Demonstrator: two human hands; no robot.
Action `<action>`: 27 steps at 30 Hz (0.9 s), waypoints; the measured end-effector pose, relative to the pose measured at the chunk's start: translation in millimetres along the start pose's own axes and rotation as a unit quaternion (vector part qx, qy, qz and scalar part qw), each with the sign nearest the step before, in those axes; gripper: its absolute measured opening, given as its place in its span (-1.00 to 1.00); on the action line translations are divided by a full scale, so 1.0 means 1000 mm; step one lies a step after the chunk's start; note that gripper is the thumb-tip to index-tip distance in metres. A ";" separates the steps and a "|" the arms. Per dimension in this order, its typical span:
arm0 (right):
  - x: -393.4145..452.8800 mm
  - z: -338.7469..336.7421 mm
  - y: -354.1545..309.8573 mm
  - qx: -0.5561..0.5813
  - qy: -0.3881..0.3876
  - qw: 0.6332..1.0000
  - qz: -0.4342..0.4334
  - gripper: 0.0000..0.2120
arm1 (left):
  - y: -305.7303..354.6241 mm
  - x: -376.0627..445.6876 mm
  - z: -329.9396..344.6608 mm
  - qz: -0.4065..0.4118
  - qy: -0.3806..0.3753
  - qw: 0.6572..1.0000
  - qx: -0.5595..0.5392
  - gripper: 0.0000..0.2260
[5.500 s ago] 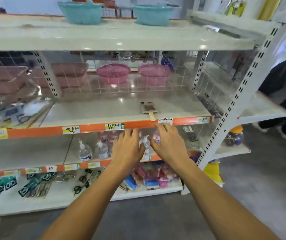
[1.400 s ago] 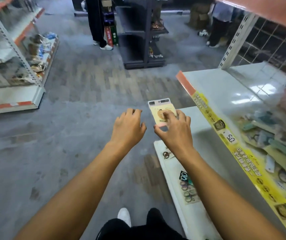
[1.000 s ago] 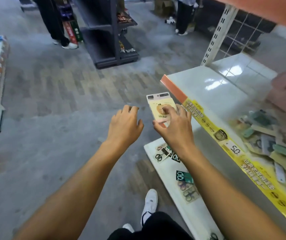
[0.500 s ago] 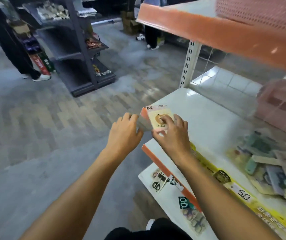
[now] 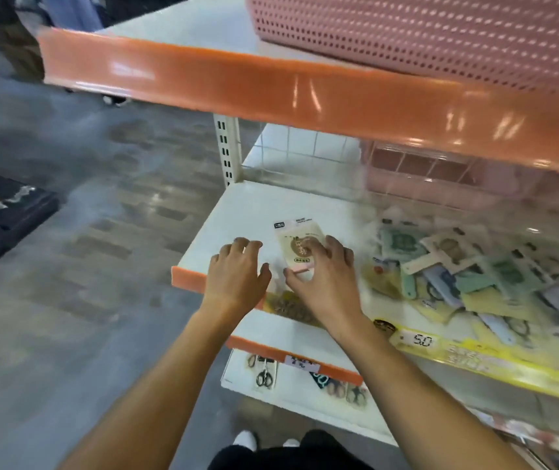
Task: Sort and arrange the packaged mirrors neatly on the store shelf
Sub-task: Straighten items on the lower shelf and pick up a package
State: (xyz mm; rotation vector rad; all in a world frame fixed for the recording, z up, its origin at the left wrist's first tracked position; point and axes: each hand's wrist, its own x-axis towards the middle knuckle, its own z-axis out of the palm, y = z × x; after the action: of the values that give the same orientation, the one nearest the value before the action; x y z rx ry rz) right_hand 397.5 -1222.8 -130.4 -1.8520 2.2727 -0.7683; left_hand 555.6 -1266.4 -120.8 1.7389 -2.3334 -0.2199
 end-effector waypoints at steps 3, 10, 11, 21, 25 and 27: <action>-0.003 0.005 -0.004 -0.014 0.026 0.999 0.039 -0.46 | -0.005 0.007 0.006 0.027 0.009 0.999 -0.014 -0.63; 0.004 0.026 -0.025 -0.024 0.035 0.996 0.074 -0.43 | -0.022 0.017 0.006 0.057 -0.003 0.998 -0.031 -0.65; 0.006 0.029 -0.028 -0.025 0.036 0.996 0.073 -0.44 | -0.026 0.018 0.005 0.058 -0.001 0.998 -0.032 -0.65; 0.056 0.055 -0.051 -0.009 -0.013 0.998 0.061 -0.45 | -0.054 0.033 -0.004 0.025 0.018 0.999 -0.031 -0.67; 0.073 0.067 -0.051 -0.013 -0.039 0.997 0.062 -0.45 | -0.059 0.037 -0.006 0.009 0.018 0.999 -0.025 -0.67; 0.076 0.072 -0.048 -0.018 -0.053 0.996 0.064 -0.45 | -0.061 0.040 -0.005 0.003 0.016 1.000 -0.022 -0.67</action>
State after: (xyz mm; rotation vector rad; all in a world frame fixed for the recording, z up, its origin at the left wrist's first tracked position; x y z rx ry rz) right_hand 449.0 -1323.2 -153.6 -1.6974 2.3247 -0.6001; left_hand 602.2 -1322.1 -127.4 1.7007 -2.2935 -0.2387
